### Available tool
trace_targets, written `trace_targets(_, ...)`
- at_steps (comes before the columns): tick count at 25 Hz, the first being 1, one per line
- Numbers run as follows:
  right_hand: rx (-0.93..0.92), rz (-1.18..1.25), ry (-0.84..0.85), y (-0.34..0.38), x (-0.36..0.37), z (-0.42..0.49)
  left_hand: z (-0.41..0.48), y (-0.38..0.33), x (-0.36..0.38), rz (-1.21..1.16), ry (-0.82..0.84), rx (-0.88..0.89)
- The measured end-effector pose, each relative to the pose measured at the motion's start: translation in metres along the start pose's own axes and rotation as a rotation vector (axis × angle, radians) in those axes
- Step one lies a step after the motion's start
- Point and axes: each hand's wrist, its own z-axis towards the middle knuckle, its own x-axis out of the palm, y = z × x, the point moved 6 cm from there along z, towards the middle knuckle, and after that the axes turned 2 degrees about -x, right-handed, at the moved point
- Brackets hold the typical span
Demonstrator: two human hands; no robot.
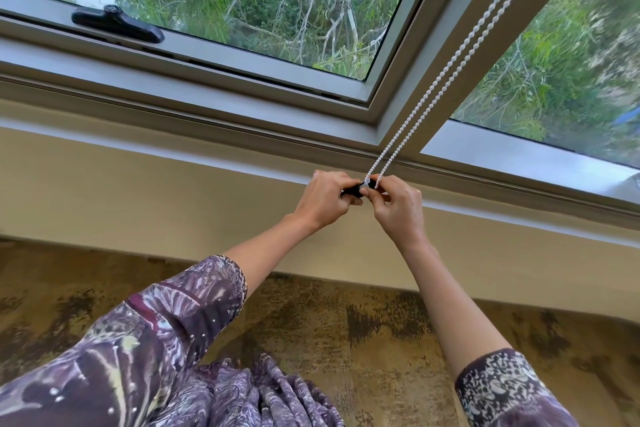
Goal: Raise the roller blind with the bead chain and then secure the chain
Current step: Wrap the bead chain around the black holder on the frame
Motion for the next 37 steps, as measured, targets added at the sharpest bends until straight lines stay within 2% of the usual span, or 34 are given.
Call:
trace_targets(3,0.004,-0.016,0.018,0.002,0.004,0.001,-0.003,0.004,0.001,-0.028,-0.038,-0.024)
trace_targets(10,-0.057,0.012,0.073,0.001,0.004,0.003,0.001,0.003,-0.001,-0.041,-0.01,0.002)
trace_targets(19,0.098,-0.075,0.014,0.002,0.014,0.01,-0.002,0.004,0.005,0.003,-0.111,-0.065)
trace_targets(26,0.196,0.238,-0.006,-0.007,0.021,0.002,0.001,0.016,0.007,-0.241,-0.022,-0.147)
trace_targets(29,0.273,0.281,-0.066,-0.01,0.026,-0.003,-0.003,0.017,0.009,-0.197,-0.005,-0.154)
trace_targets(33,0.248,0.246,-0.139,-0.002,0.025,-0.001,-0.006,0.017,0.01,-0.11,-0.03,-0.203)
trace_targets(37,0.354,0.378,-0.147,-0.006,0.031,-0.009,-0.006,0.018,0.009,-0.122,0.016,-0.188)
